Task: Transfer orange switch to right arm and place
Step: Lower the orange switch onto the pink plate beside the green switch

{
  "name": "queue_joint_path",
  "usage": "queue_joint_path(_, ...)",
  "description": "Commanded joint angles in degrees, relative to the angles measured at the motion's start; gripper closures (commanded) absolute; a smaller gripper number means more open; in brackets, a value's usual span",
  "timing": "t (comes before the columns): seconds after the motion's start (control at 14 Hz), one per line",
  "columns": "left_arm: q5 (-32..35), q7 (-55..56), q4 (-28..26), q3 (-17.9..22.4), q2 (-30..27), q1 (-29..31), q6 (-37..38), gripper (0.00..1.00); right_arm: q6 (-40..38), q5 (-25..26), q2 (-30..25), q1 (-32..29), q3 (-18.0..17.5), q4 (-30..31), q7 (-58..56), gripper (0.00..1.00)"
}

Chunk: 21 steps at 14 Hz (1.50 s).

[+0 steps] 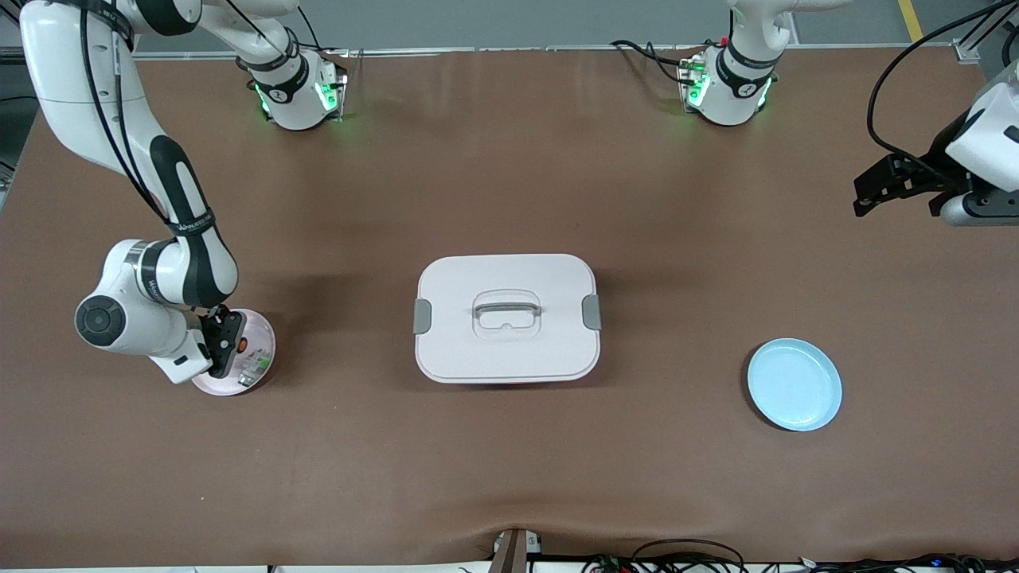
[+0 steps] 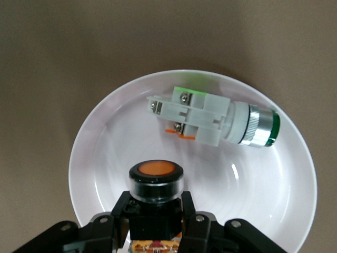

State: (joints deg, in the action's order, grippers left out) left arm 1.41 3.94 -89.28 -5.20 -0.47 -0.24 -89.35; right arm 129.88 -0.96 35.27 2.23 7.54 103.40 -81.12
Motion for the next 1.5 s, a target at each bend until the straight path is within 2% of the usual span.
queue_joint_path(0.0,-0.5,-0.1,0.4,-0.5,-0.1,0.4,0.8,0.00,0.1,-0.6,0.5,-1.2,-0.9,-0.4,-1.1,0.66)
queue_joint_path(0.14,-0.5,-0.1,0.2,-0.5,-0.1,0.3,0.8,0.00,0.0,-1.3,0.5,-1.2,-0.9,-0.5,-1.1,0.48)
queue_joint_path(0.36,-0.5,0.3,0.2,-0.5,-0.4,0.3,1.6,0.00,0.1,-1.7,0.5,-1.2,-0.9,-0.7,-1.1,0.00)
queue_joint_path(0.93,-0.5,0.4,-0.4,-0.5,-0.8,0.5,1.7,0.00,-0.9,-1.8,0.1,-1.2,-0.9,-1.1,-0.4,0.00)
queue_joint_path(1.21,-0.5,0.5,-1.4,-0.5,-0.9,0.4,1.8,0.00,-5.1,-6.0,0.0,-1.2,-0.7,-2.3,0.6,0.00)
queue_joint_path(1.42,-0.5,0.4,-1.5,-0.5,-1.5,0.5,1.8,0.00,-11.0,-6.1,-0.2,-2.0,-0.7,-4.9,9.8,0.00)
